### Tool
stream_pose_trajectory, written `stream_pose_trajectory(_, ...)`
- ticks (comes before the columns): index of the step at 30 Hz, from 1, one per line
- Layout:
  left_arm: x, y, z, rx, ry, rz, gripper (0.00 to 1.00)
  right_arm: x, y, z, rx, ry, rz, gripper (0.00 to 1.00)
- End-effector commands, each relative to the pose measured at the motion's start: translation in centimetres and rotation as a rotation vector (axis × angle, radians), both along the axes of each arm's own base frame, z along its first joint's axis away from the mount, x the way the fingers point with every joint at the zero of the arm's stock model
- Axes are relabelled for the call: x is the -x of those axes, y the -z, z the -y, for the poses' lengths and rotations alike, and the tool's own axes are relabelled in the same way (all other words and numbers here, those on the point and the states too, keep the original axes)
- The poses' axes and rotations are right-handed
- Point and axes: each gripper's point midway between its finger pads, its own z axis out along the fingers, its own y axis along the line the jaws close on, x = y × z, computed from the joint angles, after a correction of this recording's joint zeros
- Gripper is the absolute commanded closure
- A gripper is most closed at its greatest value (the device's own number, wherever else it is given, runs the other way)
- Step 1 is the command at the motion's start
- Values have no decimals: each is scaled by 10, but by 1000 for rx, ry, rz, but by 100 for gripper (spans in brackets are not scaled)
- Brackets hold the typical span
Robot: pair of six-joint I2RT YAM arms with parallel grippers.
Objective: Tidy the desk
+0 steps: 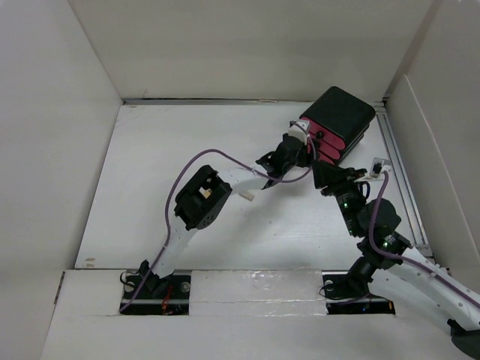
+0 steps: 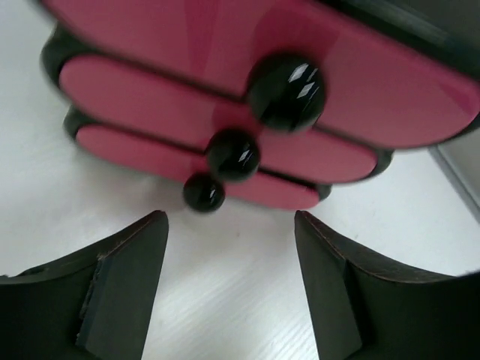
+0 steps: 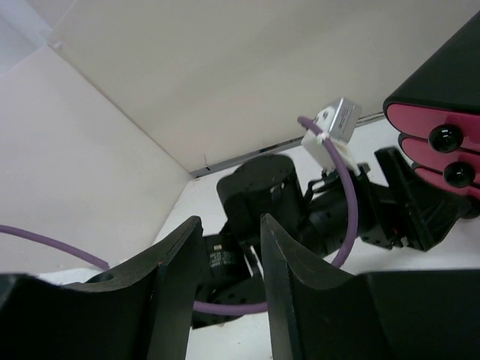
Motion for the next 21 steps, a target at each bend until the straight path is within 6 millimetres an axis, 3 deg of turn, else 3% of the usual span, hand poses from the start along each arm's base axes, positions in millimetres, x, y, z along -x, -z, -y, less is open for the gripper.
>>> stream_pose_trajectory(1,-7,-11,24,-8,64,-8,37,2,-12,2,-38,-1,38,60)
stream_pose_trajectory(6,-15,2,30,-14,77,-37,44,2,-14,3,-37,1,40,68)
stream_pose_trajectory(13,-21,7,27,-13,70,-53,54,1,-13,5,-38,10,40,69)
stream_pose_trajectory(21,-29,19,37,-19,66,-73,47,0,-12,5,-36,9,38,66)
